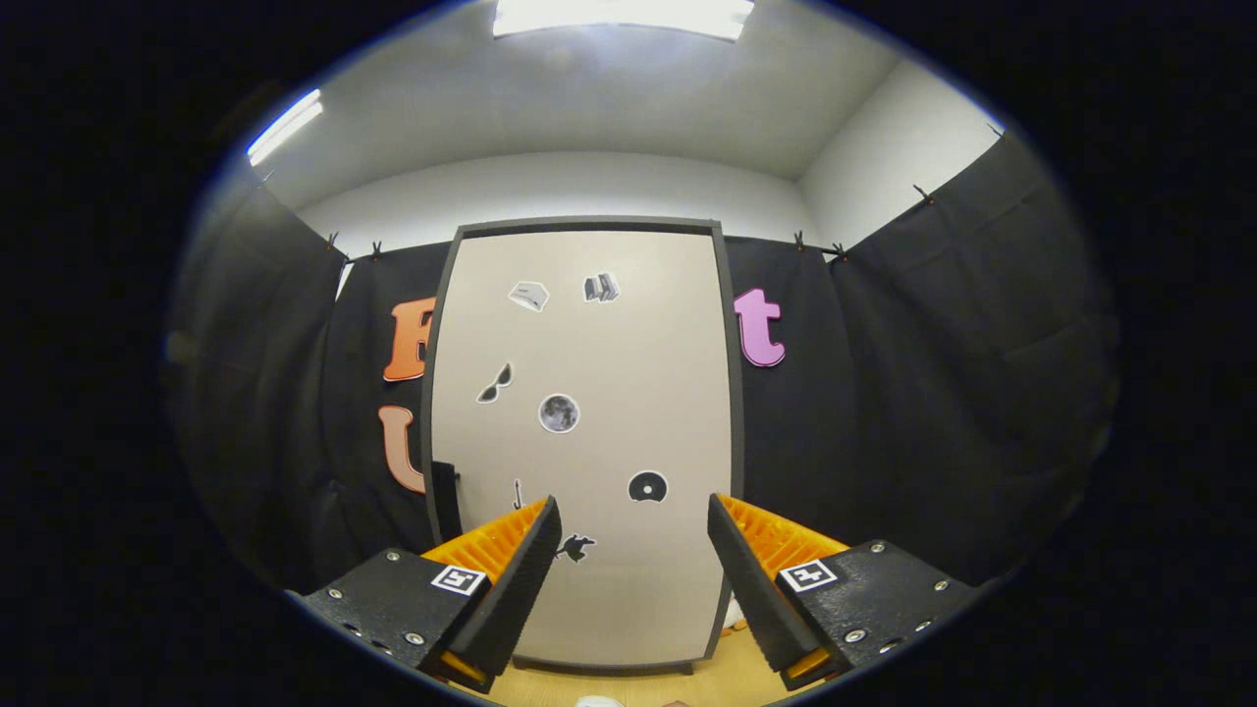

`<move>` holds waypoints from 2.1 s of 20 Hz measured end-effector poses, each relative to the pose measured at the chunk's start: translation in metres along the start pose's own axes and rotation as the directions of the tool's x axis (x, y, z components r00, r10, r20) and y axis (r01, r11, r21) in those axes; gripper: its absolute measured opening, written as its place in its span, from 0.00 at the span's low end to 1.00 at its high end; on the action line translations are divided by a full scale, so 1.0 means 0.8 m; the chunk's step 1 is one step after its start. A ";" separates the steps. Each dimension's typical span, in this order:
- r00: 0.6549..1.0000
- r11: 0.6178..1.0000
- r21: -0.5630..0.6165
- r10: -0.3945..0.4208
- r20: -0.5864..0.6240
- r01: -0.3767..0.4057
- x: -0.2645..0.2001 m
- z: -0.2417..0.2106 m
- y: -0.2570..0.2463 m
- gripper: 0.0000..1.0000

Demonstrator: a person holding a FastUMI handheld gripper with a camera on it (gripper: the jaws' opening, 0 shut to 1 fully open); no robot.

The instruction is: Open the shoe cabinet door, grab the shoes and put them into the shoe cabinet, then close the shoe cabinet door.

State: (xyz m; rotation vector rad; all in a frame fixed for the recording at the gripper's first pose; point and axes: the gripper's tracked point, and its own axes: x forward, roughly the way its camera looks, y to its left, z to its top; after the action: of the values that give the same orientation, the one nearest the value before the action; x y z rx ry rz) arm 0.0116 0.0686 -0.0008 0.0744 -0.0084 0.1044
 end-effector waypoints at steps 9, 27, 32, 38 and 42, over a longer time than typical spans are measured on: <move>0.996 0.997 0.007 0.082 -0.046 -0.082 0.037 -0.019 0.106 0.93; 0.962 0.997 -0.050 0.043 -0.269 -0.058 0.175 -0.157 0.251 0.64; 0.955 0.998 0.044 0.044 -0.293 -0.033 0.178 -0.162 0.257 0.37; 0.938 0.995 0.067 0.089 -0.335 -0.071 0.159 -0.160 0.254 0.21; 0.926 0.989 0.081 0.148 -0.348 -0.127 0.133 -0.149 0.249 0.20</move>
State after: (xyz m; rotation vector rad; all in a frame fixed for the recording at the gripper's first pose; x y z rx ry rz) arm 0.0973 0.2858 -0.1038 0.1118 0.3509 0.2578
